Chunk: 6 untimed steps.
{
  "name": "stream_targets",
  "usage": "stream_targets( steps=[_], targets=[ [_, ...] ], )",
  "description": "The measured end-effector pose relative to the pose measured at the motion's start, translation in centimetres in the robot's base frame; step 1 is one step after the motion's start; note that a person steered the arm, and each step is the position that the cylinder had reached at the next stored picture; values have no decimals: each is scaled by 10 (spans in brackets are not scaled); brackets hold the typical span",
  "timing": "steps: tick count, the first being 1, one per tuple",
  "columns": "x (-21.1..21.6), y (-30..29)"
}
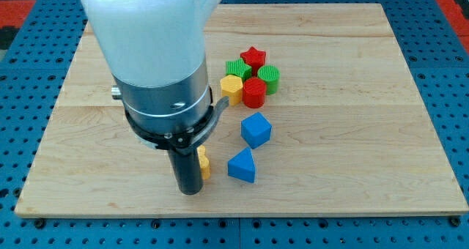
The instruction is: Move yellow heart towards the yellow hexagon
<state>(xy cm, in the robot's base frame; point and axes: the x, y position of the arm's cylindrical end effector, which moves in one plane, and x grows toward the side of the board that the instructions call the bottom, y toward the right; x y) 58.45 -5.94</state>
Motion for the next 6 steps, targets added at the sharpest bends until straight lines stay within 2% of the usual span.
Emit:
stream_targets(
  steps=[6],
  targets=[
    [-9, 51]
  ],
)
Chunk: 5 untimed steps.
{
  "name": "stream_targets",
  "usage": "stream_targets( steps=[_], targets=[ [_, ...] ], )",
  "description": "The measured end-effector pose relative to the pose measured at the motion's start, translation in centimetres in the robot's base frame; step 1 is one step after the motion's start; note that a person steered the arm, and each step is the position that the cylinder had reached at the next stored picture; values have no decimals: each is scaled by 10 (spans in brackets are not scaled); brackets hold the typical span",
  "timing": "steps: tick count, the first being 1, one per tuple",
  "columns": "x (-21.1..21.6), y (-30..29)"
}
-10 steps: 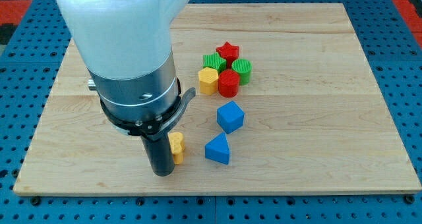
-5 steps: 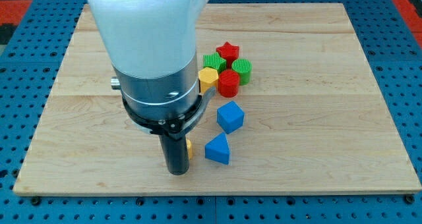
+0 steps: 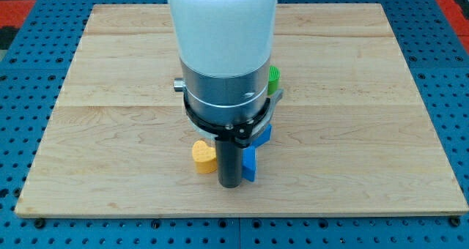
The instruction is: Move yellow heart towards the yellow hexagon
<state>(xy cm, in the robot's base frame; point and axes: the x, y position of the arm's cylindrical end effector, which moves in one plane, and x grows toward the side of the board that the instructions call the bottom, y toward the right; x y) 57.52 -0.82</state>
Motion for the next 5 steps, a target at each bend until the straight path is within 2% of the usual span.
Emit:
stream_targets(
  steps=[2, 4, 5],
  targets=[
    [-16, -63],
    [-92, -41],
    [-91, -26]
  ],
)
